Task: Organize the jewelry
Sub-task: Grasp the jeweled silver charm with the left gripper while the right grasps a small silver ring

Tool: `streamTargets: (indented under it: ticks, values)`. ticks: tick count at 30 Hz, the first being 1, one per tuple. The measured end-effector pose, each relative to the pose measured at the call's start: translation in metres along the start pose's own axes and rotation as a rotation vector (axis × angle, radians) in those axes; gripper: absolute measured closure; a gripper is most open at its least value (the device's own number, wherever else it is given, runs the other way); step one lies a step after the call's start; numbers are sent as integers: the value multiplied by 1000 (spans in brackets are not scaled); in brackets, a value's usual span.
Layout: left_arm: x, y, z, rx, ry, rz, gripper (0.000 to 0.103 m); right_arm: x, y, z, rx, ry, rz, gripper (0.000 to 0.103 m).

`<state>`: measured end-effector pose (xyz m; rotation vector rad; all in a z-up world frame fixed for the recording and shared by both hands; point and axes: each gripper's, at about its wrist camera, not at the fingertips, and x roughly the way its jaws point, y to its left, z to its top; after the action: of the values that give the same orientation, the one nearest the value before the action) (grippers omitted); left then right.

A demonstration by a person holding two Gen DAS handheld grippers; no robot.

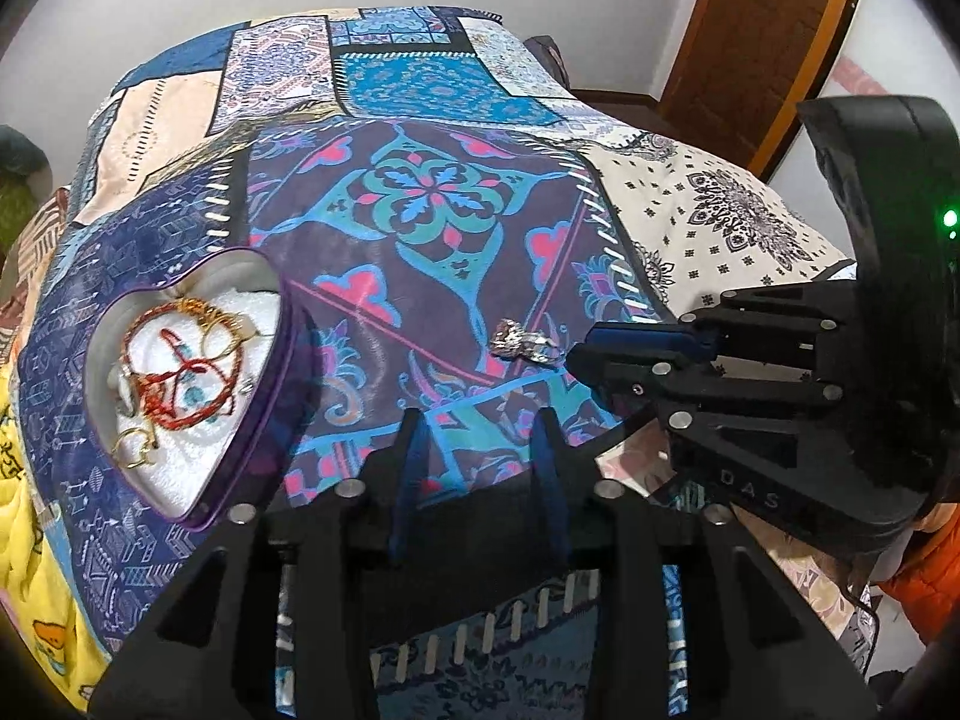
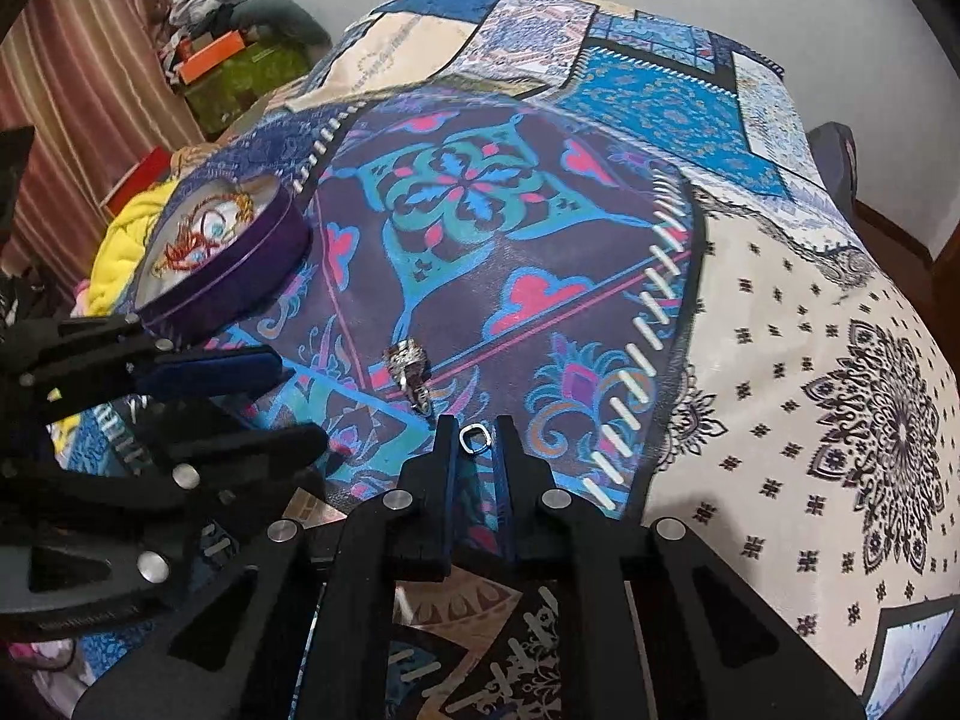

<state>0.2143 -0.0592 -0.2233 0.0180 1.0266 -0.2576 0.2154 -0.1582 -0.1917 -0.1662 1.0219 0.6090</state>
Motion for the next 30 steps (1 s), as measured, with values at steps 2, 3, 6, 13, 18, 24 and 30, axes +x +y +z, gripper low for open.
streamTargets:
  ticks: [2, 3, 6, 13, 18, 24, 30]
  values:
    - [3, -3, 3, 8, 5, -2, 66, -6, -4, 0, 15, -17, -3, 93]
    - [5, -4, 4, 13, 6, 0, 66, -9, -8, 0, 25, -25, -3, 93]
    - [11, -8, 10, 26, 12, -2, 66, -17, -17, 0, 52, -48, -11, 93]
    - [27, -16, 22, 52, 30, -7, 66, -29, -32, 1, 102, -82, -6, 93]
    - [33, -21, 28, 71, 11, 7, 66, -31, -34, -1, 119, -93, 6, 93]
    - [33, -24, 28, 95, 3, 16, 73, -30, -33, 0, 117, -91, 15, 93]
    - [21, -22, 26, 80, -17, 13, 73, -36, -28, 2, 107, -102, 15, 93]
